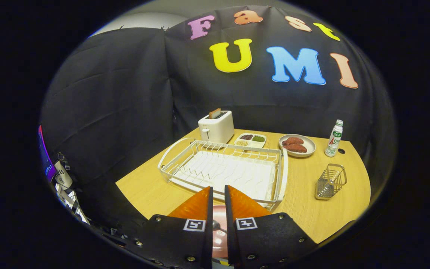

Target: Take the plate from the dish rack, then take the spoon from the basket and place it into the plate.

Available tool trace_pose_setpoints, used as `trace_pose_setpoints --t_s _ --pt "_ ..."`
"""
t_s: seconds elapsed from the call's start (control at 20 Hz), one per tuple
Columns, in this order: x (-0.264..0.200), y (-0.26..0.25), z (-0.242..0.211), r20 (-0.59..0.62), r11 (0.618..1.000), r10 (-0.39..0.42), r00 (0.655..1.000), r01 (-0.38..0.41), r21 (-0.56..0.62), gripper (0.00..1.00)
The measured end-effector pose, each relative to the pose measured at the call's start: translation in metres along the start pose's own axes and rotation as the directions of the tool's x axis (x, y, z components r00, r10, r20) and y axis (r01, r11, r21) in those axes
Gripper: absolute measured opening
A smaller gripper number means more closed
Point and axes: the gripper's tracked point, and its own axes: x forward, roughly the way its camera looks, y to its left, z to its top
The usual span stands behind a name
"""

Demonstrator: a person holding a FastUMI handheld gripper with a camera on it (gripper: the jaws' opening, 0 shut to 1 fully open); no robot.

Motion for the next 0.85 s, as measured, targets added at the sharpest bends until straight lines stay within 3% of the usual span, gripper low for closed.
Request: trace_pose_setpoints --t_s 0.2,0.45,0.65,0.85 --pt "-0.015 -0.040 0.062 0.131 0.997 -0.081 0.988 0.078 0.026 0.15" --pt "-0.037 -0.104 0.133 0.271 0.982 -0.189 0.944 0.182 0.051 0.15" --pt "-0.062 -0.144 0.166 0.344 0.963 -0.267 0.900 0.266 0.053 0.15" --pt "-0.078 -0.167 0.176 0.365 0.950 -0.308 0.879 0.303 0.070 0.15"
